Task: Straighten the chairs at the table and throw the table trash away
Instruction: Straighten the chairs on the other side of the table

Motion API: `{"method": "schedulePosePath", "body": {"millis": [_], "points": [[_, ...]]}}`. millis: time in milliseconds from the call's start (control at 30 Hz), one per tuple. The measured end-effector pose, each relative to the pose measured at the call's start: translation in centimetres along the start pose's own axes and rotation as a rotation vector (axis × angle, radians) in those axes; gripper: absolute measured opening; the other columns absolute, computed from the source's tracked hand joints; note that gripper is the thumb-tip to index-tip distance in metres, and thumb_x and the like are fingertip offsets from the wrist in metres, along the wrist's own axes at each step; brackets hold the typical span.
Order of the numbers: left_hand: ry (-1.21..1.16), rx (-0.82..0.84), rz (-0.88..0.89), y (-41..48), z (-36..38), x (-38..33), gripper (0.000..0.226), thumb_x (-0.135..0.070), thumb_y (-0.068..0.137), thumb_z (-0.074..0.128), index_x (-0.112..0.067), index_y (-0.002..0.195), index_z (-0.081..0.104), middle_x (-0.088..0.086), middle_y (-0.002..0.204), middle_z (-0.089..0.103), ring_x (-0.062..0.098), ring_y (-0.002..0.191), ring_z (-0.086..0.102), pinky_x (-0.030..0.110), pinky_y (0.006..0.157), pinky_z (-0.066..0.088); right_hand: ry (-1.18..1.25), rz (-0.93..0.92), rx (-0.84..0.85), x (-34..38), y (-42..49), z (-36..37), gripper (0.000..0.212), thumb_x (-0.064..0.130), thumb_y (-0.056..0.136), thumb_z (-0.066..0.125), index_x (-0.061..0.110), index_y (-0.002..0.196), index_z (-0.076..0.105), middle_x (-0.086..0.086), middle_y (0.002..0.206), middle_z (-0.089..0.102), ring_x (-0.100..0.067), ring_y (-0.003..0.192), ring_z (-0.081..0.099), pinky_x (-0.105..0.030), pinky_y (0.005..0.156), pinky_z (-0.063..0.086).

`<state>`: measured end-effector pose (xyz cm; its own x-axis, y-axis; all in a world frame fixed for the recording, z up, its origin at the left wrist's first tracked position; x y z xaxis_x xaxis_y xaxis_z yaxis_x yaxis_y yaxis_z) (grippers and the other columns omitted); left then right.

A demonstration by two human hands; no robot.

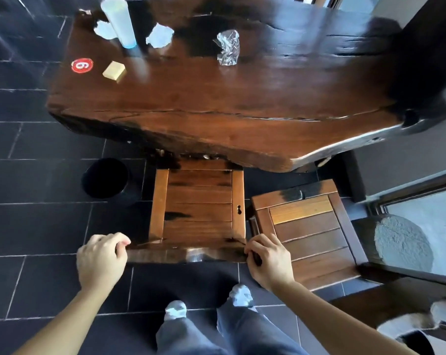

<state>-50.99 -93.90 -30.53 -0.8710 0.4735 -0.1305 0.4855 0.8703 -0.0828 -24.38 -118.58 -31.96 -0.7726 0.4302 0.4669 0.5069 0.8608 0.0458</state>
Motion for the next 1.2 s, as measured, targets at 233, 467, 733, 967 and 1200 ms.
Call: {"method": "schedulePosePath", "body": {"millis": [233,467,733,967,1200], "points": [[-0.068,-0.108,0.070,0.1,0.0,-0.1,0.026,-0.001,0.077,0.050,-0.022,0.068,0.064,-0.007,0.069,0.063,0.024,0.067,0.057,0.035,0.062,0.037,-0.001,-0.061,0.025,-0.6,0.1,0.1,0.014,0.019,0.078,0.052,0.023,0.072,0.063,0.008,0.081,0.062,-0.021,0.073,0.056,-0.034,0.054,0.049],[-0.256,-0.061,0.135,0.0,-0.1,-0.9,0.026,0.002,0.079,0.050,-0.017,0.069,0.064,-0.005,0.070,0.063,0.021,0.058,0.058,0.033,0.058,0.043,-0.073,-0.046,0.048,0.1,0.0,-0.5,0.014,0.022,0.080,0.050,0.022,0.073,0.062,0.009,0.081,0.060,-0.018,0.074,0.054,-0.032,0.051,0.051],[0.100,0.033,0.335,-2.7,0.5,2.5,0.050,-0.026,0.065,0.075,-0.020,0.112,0.057,0.004,0.122,0.055,0.027,0.118,0.048,0.056,0.109,0.020,-0.175,0.084,0.148,0.0,0.2,-0.2,0.011,0.018,0.079,0.066,0.021,0.088,0.060,0.006,0.082,0.058,-0.020,0.076,0.055,-0.033,0.055,0.051],[0.108,0.151,0.409,-2.2,0.7,2.8,0.099,-0.029,0.040,0.092,-0.016,0.126,0.045,0.008,0.119,0.054,0.032,0.103,0.054,0.046,0.084,0.051,-0.196,0.397,0.306,1.3,1.0,-0.1,0.016,0.031,0.083,0.061,0.030,0.098,0.058,0.012,0.090,0.057,-0.018,0.089,0.054,-0.033,0.069,0.052],[0.113,0.119,0.472,-2.4,0.4,2.9,0.097,-0.040,0.038,0.091,-0.017,0.123,0.049,0.004,0.109,0.057,0.026,0.092,0.056,0.038,0.074,0.051,-0.375,0.138,0.599,8.1,2.0,2.6,0.097,0.064,0.068,0.069,0.037,0.146,0.018,0.008,0.146,0.041,-0.018,0.133,0.037,-0.049,0.110,0.026]]}}
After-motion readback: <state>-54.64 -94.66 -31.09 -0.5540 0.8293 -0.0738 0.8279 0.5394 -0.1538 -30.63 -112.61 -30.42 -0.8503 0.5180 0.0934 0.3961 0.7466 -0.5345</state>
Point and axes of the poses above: each hand's wrist, its own y-axis towards the middle knuckle, its own z-axis out of the palm, x = y × z, the point moved 4 cm from there along y, towards the middle knuckle
